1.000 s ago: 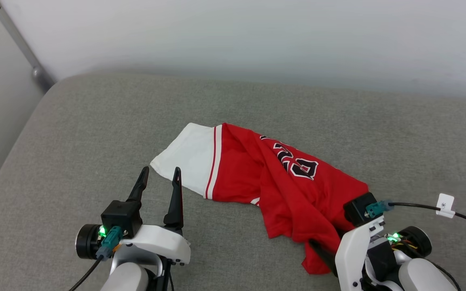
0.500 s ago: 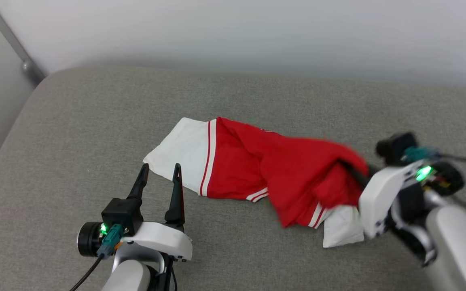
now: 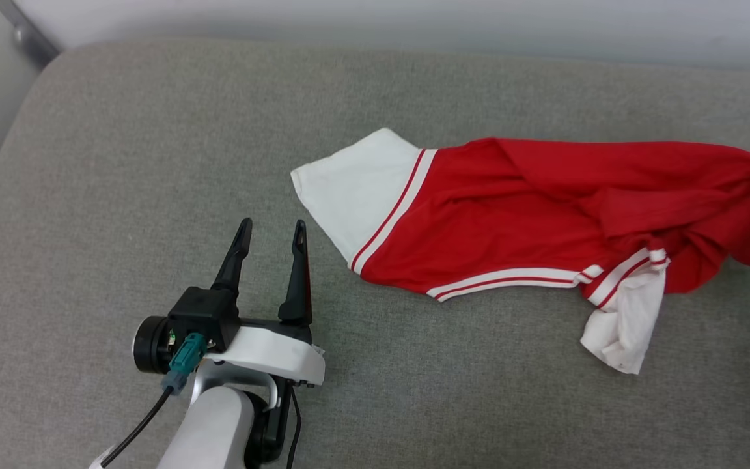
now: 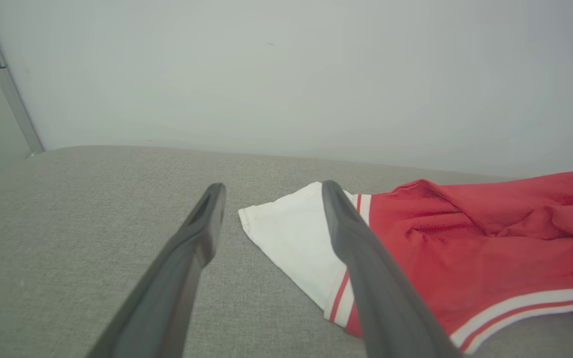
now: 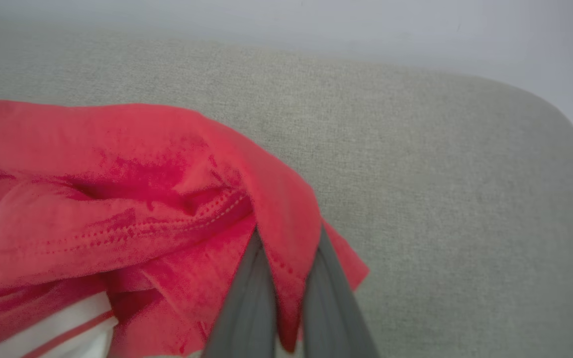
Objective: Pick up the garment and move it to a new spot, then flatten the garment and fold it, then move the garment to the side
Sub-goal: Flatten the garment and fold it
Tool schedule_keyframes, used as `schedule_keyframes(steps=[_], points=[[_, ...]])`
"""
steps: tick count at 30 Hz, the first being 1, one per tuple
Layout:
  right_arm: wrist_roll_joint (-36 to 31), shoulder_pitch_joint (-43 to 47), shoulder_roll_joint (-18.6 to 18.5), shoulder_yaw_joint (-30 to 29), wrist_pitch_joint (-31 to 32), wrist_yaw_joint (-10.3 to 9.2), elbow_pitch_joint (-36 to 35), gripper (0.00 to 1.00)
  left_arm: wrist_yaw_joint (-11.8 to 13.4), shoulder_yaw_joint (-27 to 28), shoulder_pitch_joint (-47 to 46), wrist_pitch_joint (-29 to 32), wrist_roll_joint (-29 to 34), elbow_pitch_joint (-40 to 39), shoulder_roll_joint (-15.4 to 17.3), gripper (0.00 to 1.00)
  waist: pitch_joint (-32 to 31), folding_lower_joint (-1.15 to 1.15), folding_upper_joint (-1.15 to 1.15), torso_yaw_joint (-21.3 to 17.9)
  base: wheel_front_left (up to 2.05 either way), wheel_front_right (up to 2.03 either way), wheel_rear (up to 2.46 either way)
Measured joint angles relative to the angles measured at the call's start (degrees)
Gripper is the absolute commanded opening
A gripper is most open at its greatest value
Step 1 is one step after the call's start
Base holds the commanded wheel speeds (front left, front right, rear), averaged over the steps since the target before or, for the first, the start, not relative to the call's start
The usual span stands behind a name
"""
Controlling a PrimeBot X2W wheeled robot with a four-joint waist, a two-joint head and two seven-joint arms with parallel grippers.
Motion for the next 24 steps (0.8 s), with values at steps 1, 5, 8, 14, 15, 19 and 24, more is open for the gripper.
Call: schedule_keyframes(steps=[1, 5, 8, 14, 15, 19, 24], points=[[0.3, -0.1, -0.1, -0.6, -0.6, 0.00, 1.6, 0.00, -0.1, 0.1, -0.2, 0.0, 0.3, -0.1, -0.3, 1.00, 0.8, 0.00, 0.00, 0.2, 0.00, 0.00, 0.00], [0.5, -0.4, 0.7, -1.9, -4.5, 0.00, 6.8, 0.49, -0.7, 0.8, -1.0, 0.0, 1.1, -0.3, -0.8, 1.00, 3.8, 0.01, 0.00, 0.7, 0.00, 0.00, 0.00], [0.9, -0.5, 2.0, -1.5, -8.2, 0.00, 9.7, 1.00, -1.1, 1.2, -1.4, 0.0, 1.9, -0.1, -1.1, 1.00, 5.1, 0.01, 0.00, 0.8, 0.00, 0.00, 0.00], [1.6, -0.1, 3.2, 0.1, -19.9, 0.00, 10.9, 1.00, -1.7, 2.6, -1.7, 0.0, 3.0, 1.2, -1.2, 1.00, 3.4, 0.00, 0.00, -0.4, 0.00, 0.00, 0.00], [1.6, 0.4, 3.3, 0.5, -21.6, 0.00, 10.8, 1.00, -1.8, 2.9, -1.3, 0.0, 3.1, 1.5, -1.1, 1.00, 2.7, 0.00, 0.00, -0.6, 0.00, 0.00, 0.00], [1.5, 3.6, 3.2, 1.1, -27.2, 0.00, 8.8, 1.00, -2.1, 4.0, 0.8, 0.0, 3.3, 2.4, -0.7, 1.00, -0.7, 0.00, 0.00, -1.8, 0.00, 0.00, 0.00], [0.6, 9.1, 4.4, 1.1, -28.3, 0.00, 3.1, 1.00, -2.1, 4.9, 3.9, 0.0, 3.3, 3.2, 0.1, 1.00, -5.3, 0.00, 0.00, -3.5, 0.00, 0.00, 0.00]])
